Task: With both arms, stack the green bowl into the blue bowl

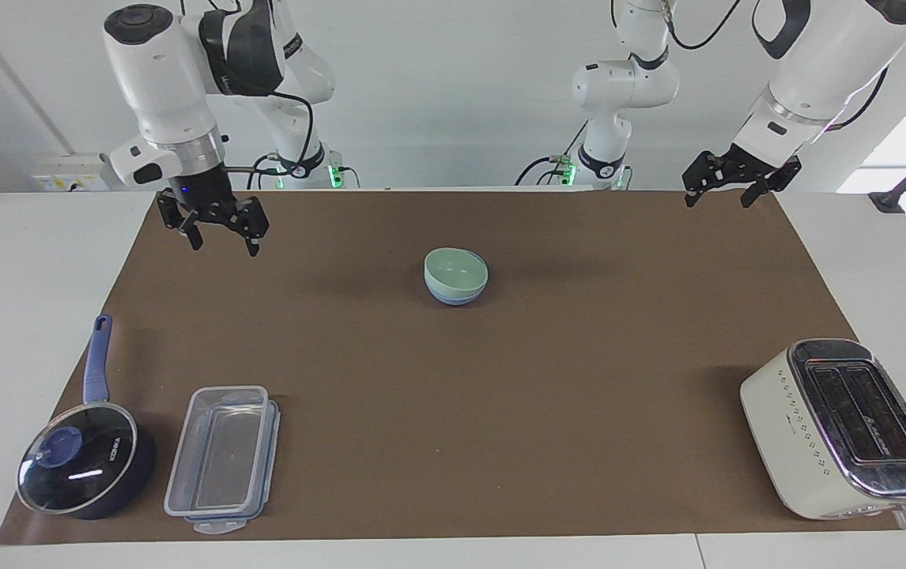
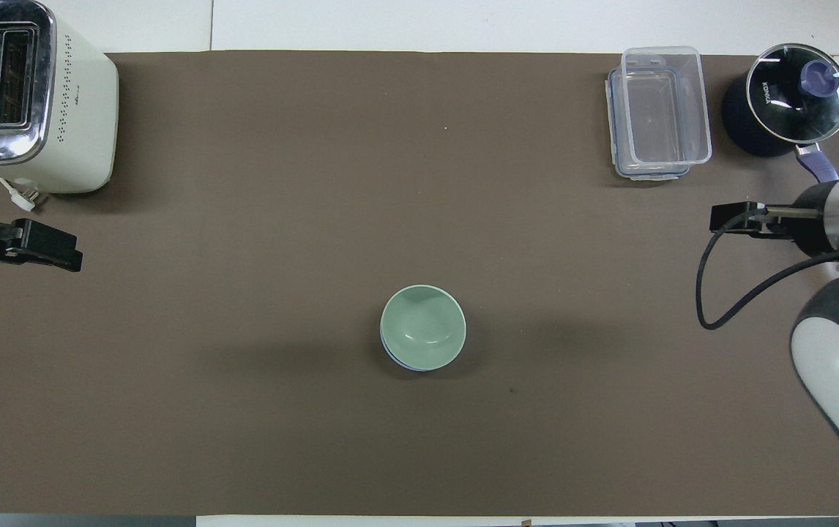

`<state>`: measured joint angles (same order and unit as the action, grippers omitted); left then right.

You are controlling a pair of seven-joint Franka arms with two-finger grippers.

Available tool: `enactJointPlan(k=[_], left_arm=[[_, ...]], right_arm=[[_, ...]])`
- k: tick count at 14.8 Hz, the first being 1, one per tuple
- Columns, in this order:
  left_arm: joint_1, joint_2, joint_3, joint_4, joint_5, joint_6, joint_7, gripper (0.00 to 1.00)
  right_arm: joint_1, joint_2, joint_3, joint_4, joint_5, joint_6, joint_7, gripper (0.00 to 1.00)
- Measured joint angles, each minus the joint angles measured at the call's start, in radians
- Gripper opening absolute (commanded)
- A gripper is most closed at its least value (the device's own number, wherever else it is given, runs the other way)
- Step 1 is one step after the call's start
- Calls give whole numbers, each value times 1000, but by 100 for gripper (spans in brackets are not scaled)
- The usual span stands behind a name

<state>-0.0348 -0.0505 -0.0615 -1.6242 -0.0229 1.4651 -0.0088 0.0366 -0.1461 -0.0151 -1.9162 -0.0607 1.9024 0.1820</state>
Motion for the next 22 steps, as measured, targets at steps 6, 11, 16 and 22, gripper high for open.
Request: enactJointPlan(k=[6,11,16,22], left_arm=[[0,0,0,0,0,0,0,100],[0,0,0,0,0,0,0,100],[0,0,0,0,0,0,0,100],[0,0,0,0,0,0,0,100]], right_arm=[[-37,63,2,219,0,-234,-57,100],[-32,107,5,284,0,-318,-57,100],[-50,108,1,270,0,-327,-57,100],[-45,106,10,269,1,-328,-57,100]])
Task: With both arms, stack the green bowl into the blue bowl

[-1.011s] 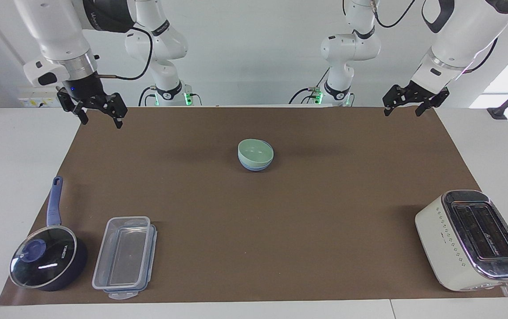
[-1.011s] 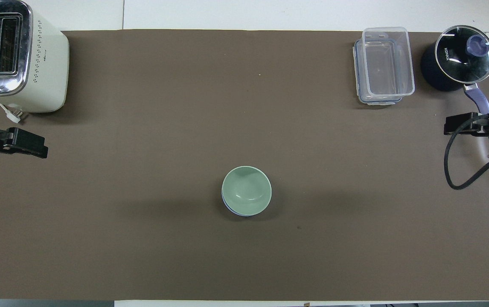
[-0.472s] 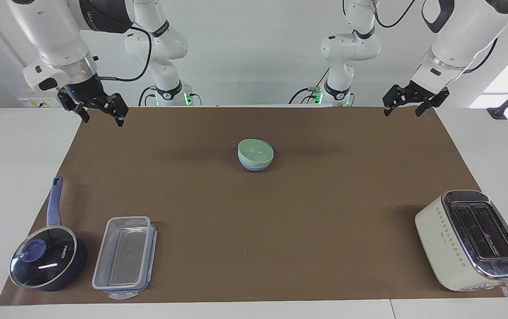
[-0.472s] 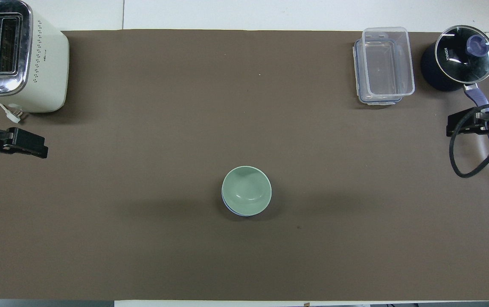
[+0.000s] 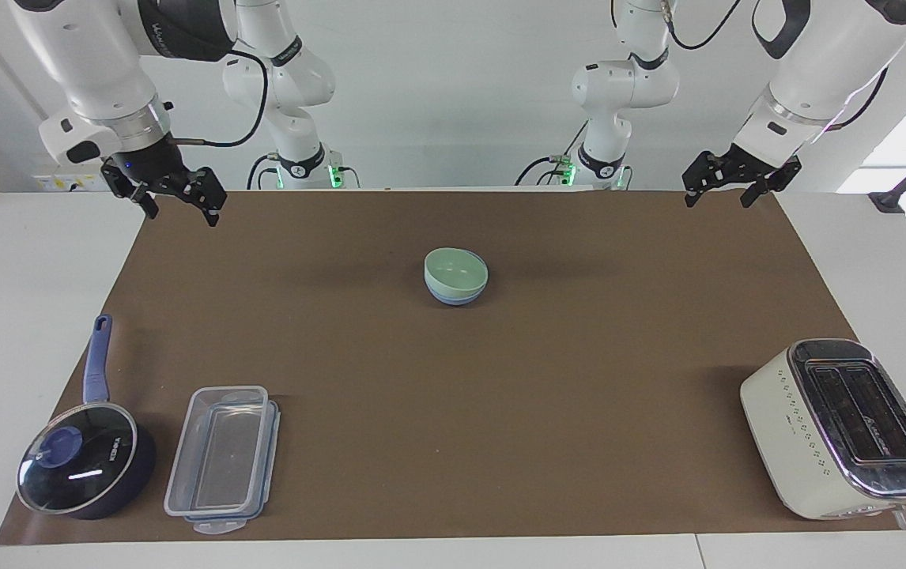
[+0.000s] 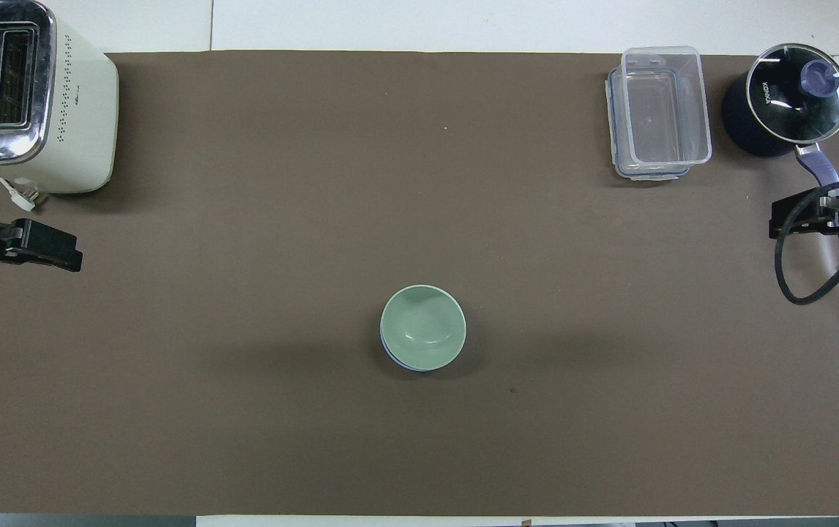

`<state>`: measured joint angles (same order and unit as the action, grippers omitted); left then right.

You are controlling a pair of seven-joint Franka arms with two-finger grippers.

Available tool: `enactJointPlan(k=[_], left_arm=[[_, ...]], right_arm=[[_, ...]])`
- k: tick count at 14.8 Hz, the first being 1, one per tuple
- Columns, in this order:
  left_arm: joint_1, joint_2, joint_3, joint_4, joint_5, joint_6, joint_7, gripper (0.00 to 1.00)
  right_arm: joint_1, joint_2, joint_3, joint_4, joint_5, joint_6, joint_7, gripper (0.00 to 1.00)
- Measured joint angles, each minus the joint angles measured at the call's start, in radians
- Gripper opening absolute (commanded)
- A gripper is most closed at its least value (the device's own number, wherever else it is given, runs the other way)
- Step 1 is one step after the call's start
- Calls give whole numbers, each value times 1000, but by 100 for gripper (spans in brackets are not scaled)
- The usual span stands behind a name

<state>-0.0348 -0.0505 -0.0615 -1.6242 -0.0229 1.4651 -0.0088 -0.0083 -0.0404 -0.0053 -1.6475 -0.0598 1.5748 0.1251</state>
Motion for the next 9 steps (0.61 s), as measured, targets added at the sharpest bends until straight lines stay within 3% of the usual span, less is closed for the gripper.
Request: enactJointPlan(k=[9], left_arm=[[0,0,0,0,0,0,0,100]], right_arm=[[1,-4,2,0,39,0,0,100]])
